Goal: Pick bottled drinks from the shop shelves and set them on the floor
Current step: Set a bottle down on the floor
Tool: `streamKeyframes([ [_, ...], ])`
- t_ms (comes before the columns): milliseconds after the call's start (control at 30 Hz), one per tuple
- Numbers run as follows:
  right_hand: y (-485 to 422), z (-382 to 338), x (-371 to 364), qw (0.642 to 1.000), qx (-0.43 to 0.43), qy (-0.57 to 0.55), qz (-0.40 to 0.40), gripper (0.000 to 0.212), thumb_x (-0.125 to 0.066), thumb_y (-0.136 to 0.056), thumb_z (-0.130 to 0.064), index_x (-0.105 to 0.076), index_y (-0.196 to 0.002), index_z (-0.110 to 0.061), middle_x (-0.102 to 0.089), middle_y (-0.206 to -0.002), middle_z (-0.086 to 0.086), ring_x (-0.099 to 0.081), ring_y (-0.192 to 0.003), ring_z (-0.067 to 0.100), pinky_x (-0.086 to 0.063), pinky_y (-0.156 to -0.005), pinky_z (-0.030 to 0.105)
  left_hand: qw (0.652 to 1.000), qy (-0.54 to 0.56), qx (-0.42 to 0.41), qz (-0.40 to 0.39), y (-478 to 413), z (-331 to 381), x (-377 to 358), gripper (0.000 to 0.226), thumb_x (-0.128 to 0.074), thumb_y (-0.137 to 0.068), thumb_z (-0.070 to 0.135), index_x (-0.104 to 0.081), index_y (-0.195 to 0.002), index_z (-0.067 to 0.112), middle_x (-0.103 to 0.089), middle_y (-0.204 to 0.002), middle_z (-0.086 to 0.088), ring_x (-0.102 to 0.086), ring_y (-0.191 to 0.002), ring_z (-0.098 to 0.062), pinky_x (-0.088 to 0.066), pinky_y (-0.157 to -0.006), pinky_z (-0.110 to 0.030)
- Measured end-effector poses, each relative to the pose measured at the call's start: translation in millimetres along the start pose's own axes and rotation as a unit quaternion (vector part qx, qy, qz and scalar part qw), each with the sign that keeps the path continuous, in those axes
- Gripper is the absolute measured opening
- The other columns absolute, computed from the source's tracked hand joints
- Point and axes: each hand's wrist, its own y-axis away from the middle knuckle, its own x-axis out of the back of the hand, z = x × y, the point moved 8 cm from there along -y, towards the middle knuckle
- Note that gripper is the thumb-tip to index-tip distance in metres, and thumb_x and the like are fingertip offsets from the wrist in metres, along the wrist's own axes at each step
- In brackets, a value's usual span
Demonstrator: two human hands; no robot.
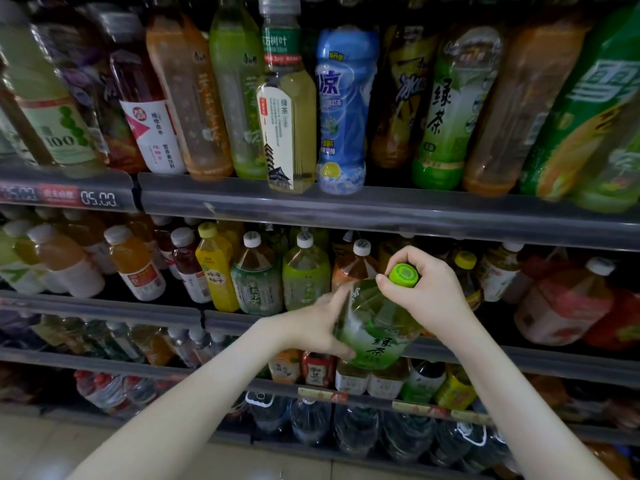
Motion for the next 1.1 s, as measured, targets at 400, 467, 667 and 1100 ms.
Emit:
streamKeyframes([
  [400,29,58,42,0.993,-0.104,0.047,0.035,0.020,-0.076,-0.076,-0.026,-0.057,-0.072,-0.027,-0.060,-0.068,-0.008,-0.051,-0.056,0.001,-0.041,-0.052,0.019,0.954,-0.116,0.026,0.276,-54,13,46,0.068,-0.052,-0.095,0.019,-0.016,-0.153,0.026,-0.033,-0.147,-0.017,-0.030,-0.131,-0.037,-0.032,-0.104,-0.045],
  [467,37,64,48,0.991,-0.112,0.056,0.043,0.020,-0.076,-0.076,-0.027,-0.056,-0.072,-0.027,-0.061,-0.070,-0.006,-0.051,-0.056,0.002,-0.041,-0.052,0.018,0.941,-0.125,0.051,0.309,-62,14,58,0.063,-0.055,-0.094,0.028,-0.027,-0.150,0.021,-0.042,-0.138,-0.018,-0.038,-0.123,-0.036,-0.034,-0.098,-0.040],
  [667,51,79,60,0.988,-0.127,0.059,0.058,0.019,-0.076,-0.076,-0.025,-0.057,-0.072,-0.026,-0.060,-0.070,-0.009,-0.052,-0.058,0.001,-0.039,-0.051,0.012,0.946,-0.143,0.105,0.273,-76,12,70,0.067,-0.052,-0.094,0.045,-0.025,-0.148,0.016,-0.056,-0.124,-0.016,-0.058,-0.107,-0.033,-0.048,-0.079,-0.034],
  [1100,41,72,50,0.991,-0.120,0.049,0.041,0.020,-0.076,-0.075,-0.024,-0.057,-0.071,-0.029,-0.061,-0.070,-0.015,-0.053,-0.060,-0.001,-0.040,-0.051,0.011,0.908,-0.075,-0.040,0.409,5,36,60,0.027,-0.059,-0.093,0.030,-0.034,-0.088,0.021,-0.041,-0.056,0.014,-0.042,-0.046,-0.001,-0.022,-0.044,-0.016],
])
